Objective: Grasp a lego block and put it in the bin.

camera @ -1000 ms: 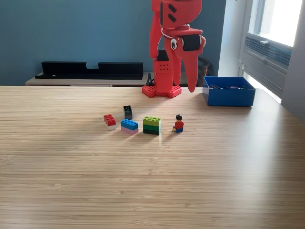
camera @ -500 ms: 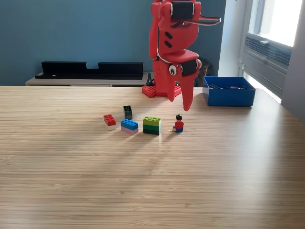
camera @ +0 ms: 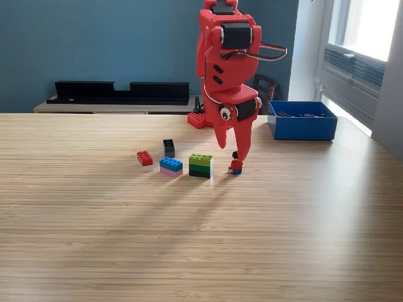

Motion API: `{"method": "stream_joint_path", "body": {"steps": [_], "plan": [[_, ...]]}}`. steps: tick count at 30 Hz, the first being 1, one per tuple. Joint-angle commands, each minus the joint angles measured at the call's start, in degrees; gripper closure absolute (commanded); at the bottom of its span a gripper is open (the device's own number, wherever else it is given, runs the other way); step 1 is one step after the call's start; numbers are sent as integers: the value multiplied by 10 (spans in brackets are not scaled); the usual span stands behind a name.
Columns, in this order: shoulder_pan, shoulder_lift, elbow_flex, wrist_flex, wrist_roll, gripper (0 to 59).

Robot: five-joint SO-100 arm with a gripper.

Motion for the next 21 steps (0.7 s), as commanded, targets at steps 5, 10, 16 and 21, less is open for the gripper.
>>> {"method": "stream_joint_path", "body": {"steps": [5, 10, 16, 21], "plan": [[-9, -18, -30, -26, -4, 384], [-22, -25, -28, -33, -3, 386], [-42, -25, -25, -34, 4, 389], [-47, -25, -16, -40, 11, 393]]}}
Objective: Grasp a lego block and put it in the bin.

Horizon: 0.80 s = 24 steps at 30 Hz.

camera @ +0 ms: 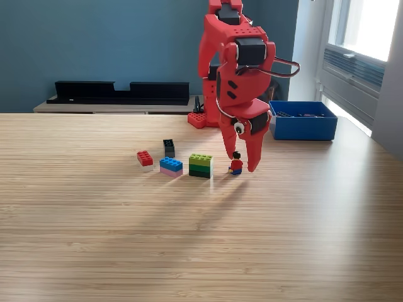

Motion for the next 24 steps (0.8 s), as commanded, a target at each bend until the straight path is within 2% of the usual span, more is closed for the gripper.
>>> {"method": "stream_joint_path", "body": {"steps": [1, 15, 22, 24], "plan": [[-4, 14, -12, -11, 4, 393], [-2, 13, 23, -40, 4, 429], [-1, 13, 23, -41, 7, 570], [-1, 13, 21, -41, 9, 586]]}}
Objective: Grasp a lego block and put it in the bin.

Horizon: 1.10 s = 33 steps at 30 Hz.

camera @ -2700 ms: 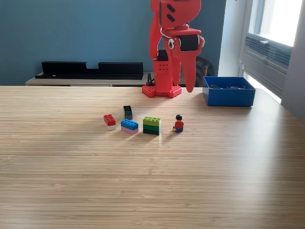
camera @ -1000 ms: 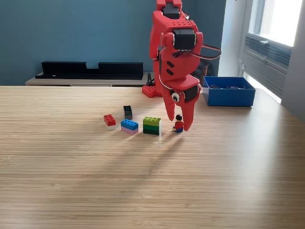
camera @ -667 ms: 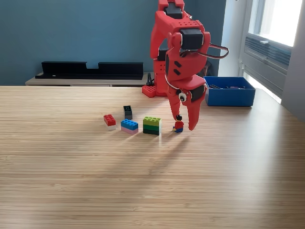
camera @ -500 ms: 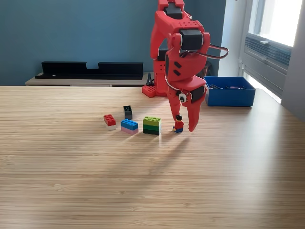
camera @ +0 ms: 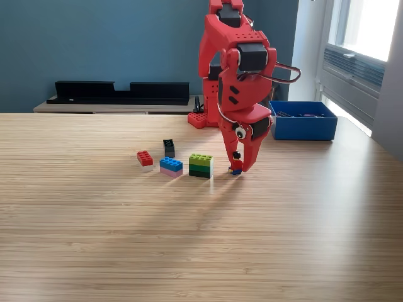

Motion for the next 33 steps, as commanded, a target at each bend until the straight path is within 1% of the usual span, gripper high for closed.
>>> {"method": "stream_joint_path", "body": {"steps": [1, 9, 12, 16, 20, 22, 26, 30, 33], "plan": [[0, 13, -9, -2, 5, 586], [0, 13, -28, 0, 18, 586], [-1, 13, -47, 11, 25, 586], [-5, 14, -106, 52, 41, 586], [-18, 18, -184, 103, 69, 586], [-28, 20, -209, 120, 85, 586], [-67, 23, -208, 140, 125, 586], [-132, 25, -170, 156, 170, 586], [-189, 26, -181, 188, 203, 586]]}}
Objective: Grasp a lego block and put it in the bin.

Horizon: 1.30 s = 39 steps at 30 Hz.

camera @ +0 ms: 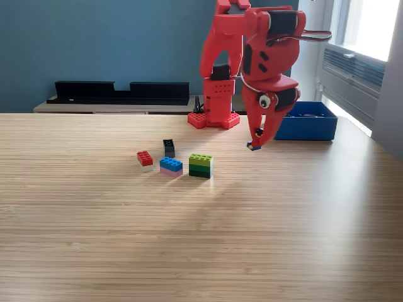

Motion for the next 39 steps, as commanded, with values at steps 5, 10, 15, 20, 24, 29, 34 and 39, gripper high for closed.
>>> {"method": "stream_joint_path", "body": {"steps": [5, 10, 15, 20, 24, 29, 34, 39], "plan": [[-191, 64, -4, 39, 83, 586], [-297, 129, 14, 45, 120, 586], [-384, 190, 34, 47, 143, 586], [-444, 243, 61, 47, 139, 586], [-482, 265, 91, 47, 132, 586], [-517, 269, 132, 47, 117, 586], [-537, 269, 170, 47, 91, 583], [-552, 269, 191, 46, 70, 412]]}}
